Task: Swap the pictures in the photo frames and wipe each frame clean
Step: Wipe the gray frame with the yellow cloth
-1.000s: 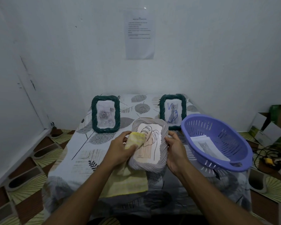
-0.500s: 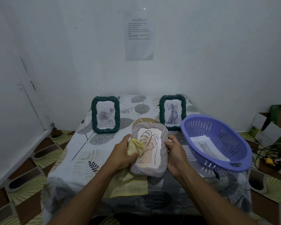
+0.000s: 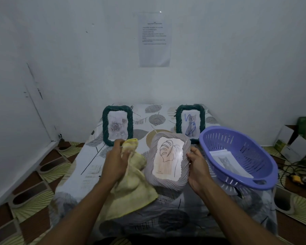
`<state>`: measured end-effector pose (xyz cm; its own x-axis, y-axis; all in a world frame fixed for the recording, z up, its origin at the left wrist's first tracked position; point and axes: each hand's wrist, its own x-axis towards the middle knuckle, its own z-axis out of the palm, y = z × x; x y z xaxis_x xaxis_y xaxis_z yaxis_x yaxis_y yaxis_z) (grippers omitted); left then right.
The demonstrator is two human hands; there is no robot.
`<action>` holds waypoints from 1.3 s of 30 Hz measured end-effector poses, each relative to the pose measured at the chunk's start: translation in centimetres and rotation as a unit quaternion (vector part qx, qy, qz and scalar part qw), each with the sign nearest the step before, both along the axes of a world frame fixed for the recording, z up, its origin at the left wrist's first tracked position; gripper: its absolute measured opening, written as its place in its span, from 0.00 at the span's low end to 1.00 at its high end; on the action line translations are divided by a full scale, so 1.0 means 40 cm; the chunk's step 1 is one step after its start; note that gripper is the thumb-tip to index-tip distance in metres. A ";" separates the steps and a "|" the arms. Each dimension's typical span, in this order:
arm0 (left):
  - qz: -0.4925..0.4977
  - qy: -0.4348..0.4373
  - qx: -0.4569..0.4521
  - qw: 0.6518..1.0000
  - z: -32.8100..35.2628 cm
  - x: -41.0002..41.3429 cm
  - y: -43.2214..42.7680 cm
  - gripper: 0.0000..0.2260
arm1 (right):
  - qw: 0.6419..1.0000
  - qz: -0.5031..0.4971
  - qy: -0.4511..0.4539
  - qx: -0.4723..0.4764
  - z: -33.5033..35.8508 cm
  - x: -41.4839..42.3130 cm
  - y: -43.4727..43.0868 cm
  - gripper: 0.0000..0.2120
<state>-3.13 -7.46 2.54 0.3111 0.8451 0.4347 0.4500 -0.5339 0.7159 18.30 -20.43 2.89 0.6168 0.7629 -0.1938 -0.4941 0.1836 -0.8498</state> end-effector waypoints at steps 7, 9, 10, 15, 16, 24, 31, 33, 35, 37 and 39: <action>0.022 0.064 0.147 0.987 0.091 -0.094 0.098 0.16 | 1.000 0.002 -0.018 -0.012 -0.002 -0.004 0.020 0.12; -0.050 0.131 0.091 0.986 0.017 -0.110 0.097 0.18 | 1.000 0.001 -0.013 -0.011 0.001 -0.011 0.030 0.12; -0.094 0.195 0.078 0.973 -0.036 -0.119 0.087 0.20 | 1.000 0.002 -0.010 -0.009 0.002 -0.015 0.033 0.12; -0.062 0.365 0.062 0.927 -0.193 -0.170 0.083 0.33 | 1.000 0.004 -0.013 -0.012 -0.005 -0.020 0.036 0.11; -0.054 0.361 0.067 0.928 -0.187 -0.178 0.088 0.35 | 1.000 0.005 -0.016 -0.013 -0.004 -0.019 0.033 0.11; 0.005 0.366 0.086 0.927 -0.141 -0.189 0.109 0.34 | 0.998 0.010 -0.043 -0.038 -0.001 -0.016 0.036 0.11; -0.143 -0.049 -0.222 0.963 -0.007 0.080 0.013 0.26 | 0.995 0.062 -0.075 -0.022 0.024 -0.028 0.070 0.10; -0.144 -0.146 -0.347 0.915 0.011 0.133 0.019 0.22 | 0.992 0.071 -0.105 -0.022 0.030 -0.014 0.083 0.10; -0.149 -0.203 -0.402 0.880 0.032 0.163 0.039 0.18 | 0.987 0.072 -0.141 -0.028 0.040 0.001 0.096 0.10; -0.143 -0.229 -0.416 0.868 0.063 0.184 0.062 0.17 | 0.983 0.075 -0.167 -0.034 0.054 0.021 0.122 0.10; -0.128 -0.252 -0.417 0.864 0.083 0.203 0.098 0.17 | 0.979 0.072 -0.188 -0.033 0.073 0.041 0.164 0.11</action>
